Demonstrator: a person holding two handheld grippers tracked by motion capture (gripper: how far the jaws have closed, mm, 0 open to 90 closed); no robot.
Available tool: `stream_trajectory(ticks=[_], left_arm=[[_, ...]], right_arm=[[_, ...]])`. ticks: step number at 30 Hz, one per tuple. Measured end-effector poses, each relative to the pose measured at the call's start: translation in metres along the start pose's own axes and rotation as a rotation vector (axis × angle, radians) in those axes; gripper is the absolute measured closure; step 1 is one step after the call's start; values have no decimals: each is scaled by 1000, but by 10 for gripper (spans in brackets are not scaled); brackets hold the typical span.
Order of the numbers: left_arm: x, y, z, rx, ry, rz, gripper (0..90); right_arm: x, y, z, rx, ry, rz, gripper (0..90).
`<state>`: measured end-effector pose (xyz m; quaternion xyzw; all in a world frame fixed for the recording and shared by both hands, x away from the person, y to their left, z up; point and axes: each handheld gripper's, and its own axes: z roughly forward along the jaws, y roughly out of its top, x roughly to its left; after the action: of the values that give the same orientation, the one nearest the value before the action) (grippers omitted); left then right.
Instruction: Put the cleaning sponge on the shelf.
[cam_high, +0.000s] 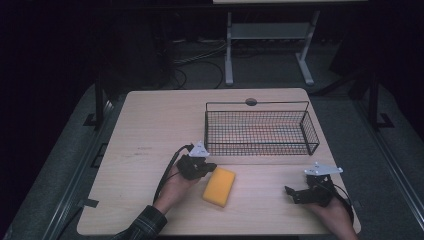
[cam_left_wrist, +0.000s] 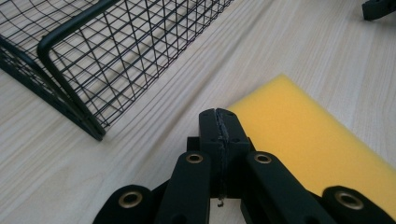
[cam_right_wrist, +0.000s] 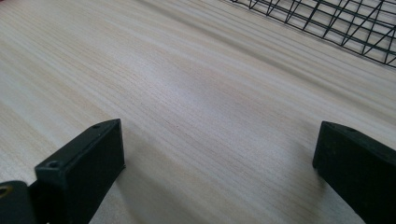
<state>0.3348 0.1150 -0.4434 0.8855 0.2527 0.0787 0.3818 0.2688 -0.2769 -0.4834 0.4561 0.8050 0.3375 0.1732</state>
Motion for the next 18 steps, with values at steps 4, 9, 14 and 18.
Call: stream_trajectory(ticks=[4, 9, 14, 18], left_arm=[[-1, 3, 3, 1, -10, 1, 897], [-4, 8, 10, -5, -24, 4, 897], [-6, 12, 15, -2, -34, 12, 897], [-9, 16, 21, -4, -46, 21, 897]], right_arm=[[0, 0, 0, 0, 0, 0, 13], [0, 0, 0, 0, 1, 0, 13], [0, 0, 0, 0, 1, 0, 13], [0, 0, 0, 0, 0, 0, 13]])
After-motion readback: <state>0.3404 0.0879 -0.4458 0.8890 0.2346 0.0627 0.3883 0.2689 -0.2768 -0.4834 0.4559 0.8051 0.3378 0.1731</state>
